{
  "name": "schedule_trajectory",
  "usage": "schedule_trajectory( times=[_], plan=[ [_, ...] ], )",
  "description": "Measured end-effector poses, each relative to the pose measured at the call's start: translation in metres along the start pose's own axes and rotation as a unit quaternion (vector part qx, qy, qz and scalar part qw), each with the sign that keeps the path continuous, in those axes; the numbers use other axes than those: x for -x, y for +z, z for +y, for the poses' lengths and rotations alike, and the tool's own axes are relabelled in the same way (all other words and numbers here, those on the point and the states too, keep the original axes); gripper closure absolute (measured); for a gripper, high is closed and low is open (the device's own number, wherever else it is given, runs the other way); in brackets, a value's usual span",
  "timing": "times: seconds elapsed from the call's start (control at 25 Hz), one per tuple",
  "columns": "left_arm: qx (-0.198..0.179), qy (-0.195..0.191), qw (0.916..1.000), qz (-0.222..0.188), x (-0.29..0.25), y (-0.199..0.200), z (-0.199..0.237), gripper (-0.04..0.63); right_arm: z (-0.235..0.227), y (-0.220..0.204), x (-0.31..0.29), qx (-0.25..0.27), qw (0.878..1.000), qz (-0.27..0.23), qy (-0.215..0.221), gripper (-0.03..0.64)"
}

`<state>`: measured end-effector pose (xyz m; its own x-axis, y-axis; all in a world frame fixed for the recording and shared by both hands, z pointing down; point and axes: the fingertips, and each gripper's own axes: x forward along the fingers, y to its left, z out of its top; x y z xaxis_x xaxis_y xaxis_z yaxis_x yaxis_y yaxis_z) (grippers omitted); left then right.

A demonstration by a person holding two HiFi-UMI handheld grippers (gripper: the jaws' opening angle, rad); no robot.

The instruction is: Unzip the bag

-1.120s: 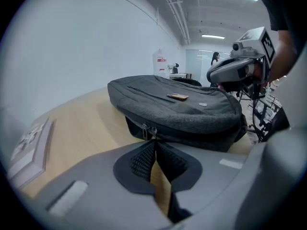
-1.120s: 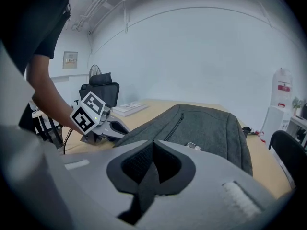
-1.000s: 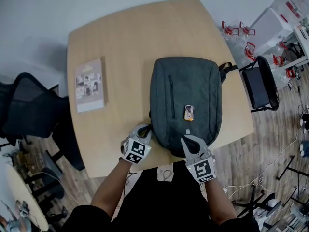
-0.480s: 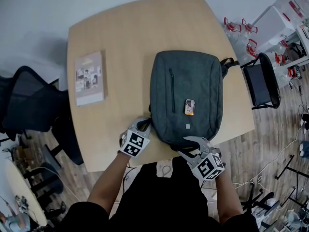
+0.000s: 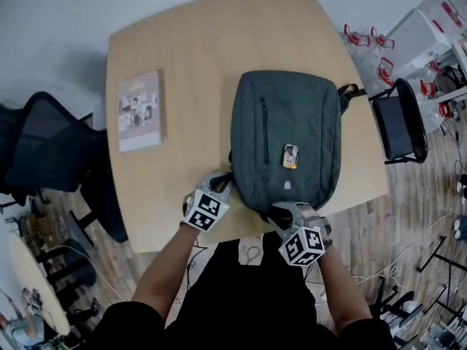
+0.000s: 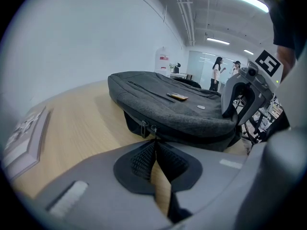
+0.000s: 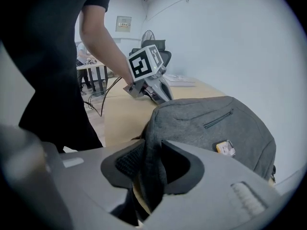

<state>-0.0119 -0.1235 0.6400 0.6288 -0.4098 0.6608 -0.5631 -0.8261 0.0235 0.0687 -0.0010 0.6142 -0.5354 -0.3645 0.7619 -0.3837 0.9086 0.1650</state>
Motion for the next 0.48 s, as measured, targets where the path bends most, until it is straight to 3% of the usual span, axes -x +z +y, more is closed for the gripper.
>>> schedule_trajectory(
  times=[0.48],
  plan=[
    [-0.047, 0.024, 0.9984, 0.020, 0.022, -0.007, -0.005, 0.569, -0.015, 0.013, -0.017, -0.057, 0.996, -0.010, -0.065, 0.546]
  ],
)
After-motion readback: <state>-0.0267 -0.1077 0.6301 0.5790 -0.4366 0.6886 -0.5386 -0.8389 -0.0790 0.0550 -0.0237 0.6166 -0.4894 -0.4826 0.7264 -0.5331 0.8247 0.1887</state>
